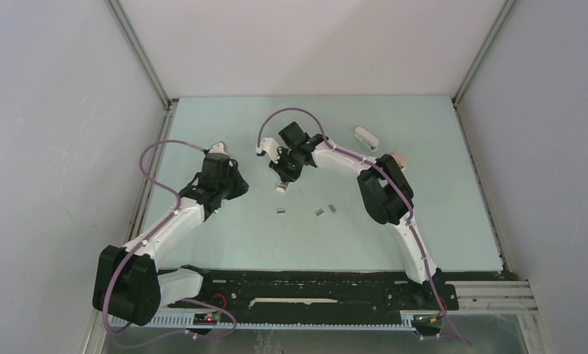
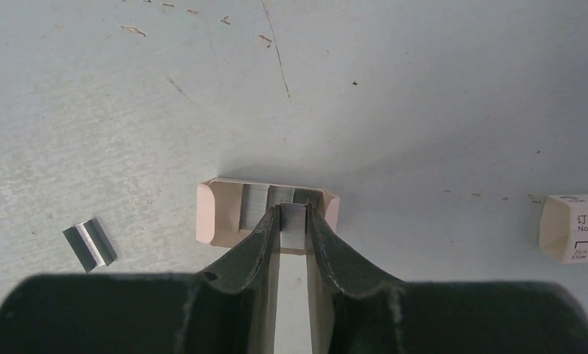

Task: Unload the staples from the stapler
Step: Place the staple in the staple box, then pick up the staple from the center of the board.

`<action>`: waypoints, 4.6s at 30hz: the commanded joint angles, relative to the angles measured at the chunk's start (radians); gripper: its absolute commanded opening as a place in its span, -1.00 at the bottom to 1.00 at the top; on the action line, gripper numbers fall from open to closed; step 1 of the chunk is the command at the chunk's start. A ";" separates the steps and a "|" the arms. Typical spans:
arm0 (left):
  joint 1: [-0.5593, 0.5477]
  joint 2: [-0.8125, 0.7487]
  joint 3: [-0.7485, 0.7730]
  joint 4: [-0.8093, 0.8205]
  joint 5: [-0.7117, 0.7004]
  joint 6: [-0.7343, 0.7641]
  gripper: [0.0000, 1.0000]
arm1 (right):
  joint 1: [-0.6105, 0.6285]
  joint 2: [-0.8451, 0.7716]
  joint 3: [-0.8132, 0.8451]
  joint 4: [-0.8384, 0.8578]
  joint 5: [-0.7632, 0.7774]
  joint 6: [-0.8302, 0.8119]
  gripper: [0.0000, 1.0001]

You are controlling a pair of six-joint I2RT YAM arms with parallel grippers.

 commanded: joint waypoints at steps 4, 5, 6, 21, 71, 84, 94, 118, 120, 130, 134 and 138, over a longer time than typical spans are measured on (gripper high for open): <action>0.008 -0.012 -0.020 0.019 -0.005 -0.016 -0.52 | 0.011 0.003 0.041 -0.008 0.001 -0.010 -0.36; 0.008 -0.013 -0.020 0.020 -0.005 -0.016 -0.52 | 0.011 0.003 0.041 -0.008 0.000 -0.009 -0.35; 0.007 -0.016 -0.020 0.019 -0.004 -0.016 -0.52 | 0.012 0.003 0.041 -0.007 0.000 -0.008 -0.35; 0.008 -0.130 -0.040 0.065 0.033 0.002 -0.42 | 0.006 -0.131 0.068 -0.034 -0.084 0.059 -0.32; -0.289 0.224 0.147 0.014 0.332 0.695 0.25 | -0.324 -0.598 -0.652 0.097 -0.593 0.227 -0.67; -0.367 0.437 0.397 -0.334 0.091 0.897 0.22 | -0.450 -0.635 -0.655 0.063 -0.633 0.203 -0.67; -0.372 0.389 0.346 -0.296 0.108 1.035 0.22 | -0.498 -0.648 -0.687 0.063 -0.657 0.188 -0.66; -0.343 0.403 0.358 -0.317 0.192 1.115 0.22 | -0.498 -0.650 -0.687 0.058 -0.672 0.180 -0.65; -0.343 0.411 0.365 -0.319 0.197 1.116 0.22 | -0.498 -0.650 -0.686 0.057 -0.673 0.178 -0.65; -0.343 0.490 0.454 -0.372 0.207 1.121 0.22 | -0.498 -0.647 -0.687 0.056 -0.671 0.174 -0.65; -0.351 0.524 0.482 -0.382 0.202 1.122 0.19 | -0.498 -0.646 -0.686 0.055 -0.677 0.177 -0.64; -0.371 0.570 0.505 -0.384 0.176 1.106 0.16 | -0.500 -0.646 -0.687 0.056 -0.675 0.176 -0.64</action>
